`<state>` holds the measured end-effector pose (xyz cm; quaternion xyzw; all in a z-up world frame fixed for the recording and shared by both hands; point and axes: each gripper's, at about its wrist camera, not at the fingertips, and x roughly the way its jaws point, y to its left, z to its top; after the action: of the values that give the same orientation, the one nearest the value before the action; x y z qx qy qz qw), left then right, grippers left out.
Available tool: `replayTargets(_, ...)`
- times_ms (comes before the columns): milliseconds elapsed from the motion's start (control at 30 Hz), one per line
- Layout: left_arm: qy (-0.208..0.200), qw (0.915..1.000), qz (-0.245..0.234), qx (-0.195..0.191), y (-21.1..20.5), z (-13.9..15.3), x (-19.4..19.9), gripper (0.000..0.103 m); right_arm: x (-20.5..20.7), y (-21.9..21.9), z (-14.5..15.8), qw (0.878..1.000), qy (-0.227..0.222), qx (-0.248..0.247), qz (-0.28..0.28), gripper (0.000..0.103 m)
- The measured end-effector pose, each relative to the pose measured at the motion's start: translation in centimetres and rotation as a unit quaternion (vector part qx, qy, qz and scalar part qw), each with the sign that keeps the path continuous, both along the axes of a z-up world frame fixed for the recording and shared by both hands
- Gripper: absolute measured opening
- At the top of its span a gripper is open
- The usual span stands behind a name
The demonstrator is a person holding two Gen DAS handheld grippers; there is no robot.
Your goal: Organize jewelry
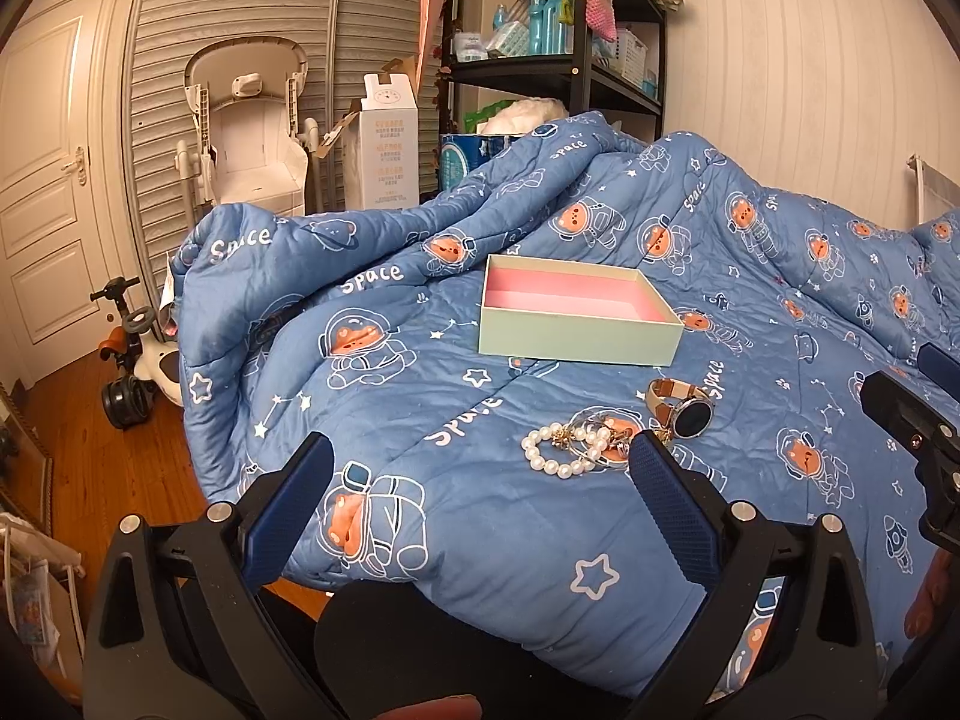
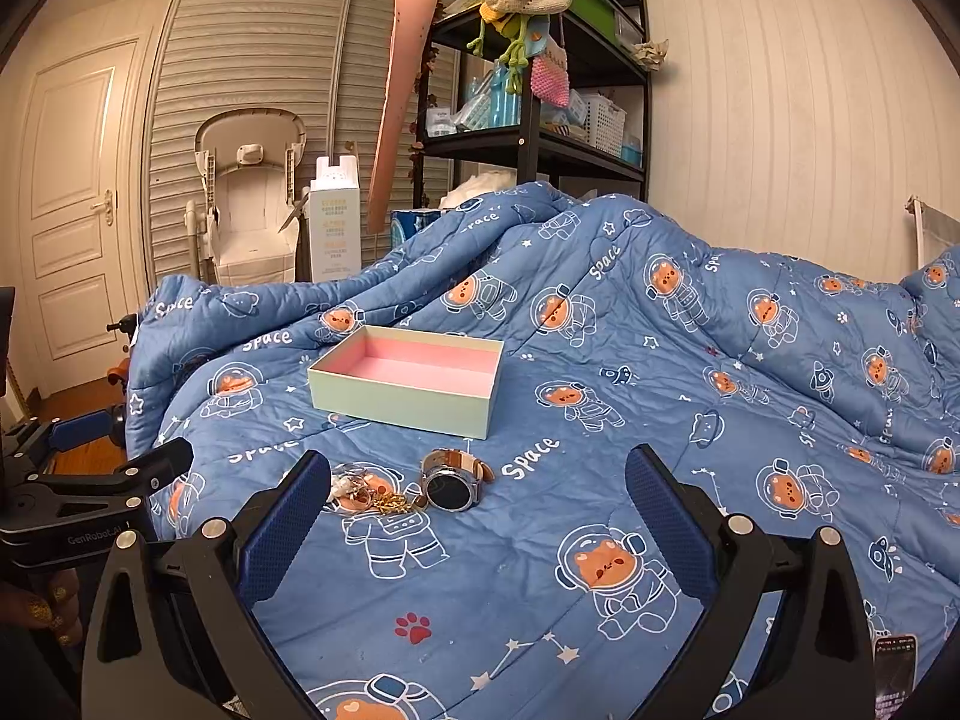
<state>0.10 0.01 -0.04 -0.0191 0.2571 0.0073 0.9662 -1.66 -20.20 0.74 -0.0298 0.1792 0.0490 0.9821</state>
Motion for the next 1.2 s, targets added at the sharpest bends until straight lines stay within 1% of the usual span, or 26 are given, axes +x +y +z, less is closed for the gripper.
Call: replayTargets(1200, 0.002, 1.0000, 0.000, 0.001, -0.02, -0.29, 0.12, 0.097, 0.06, 0.04, -0.04, 1.000, 0.001, -0.001, 0.001, 0.096)
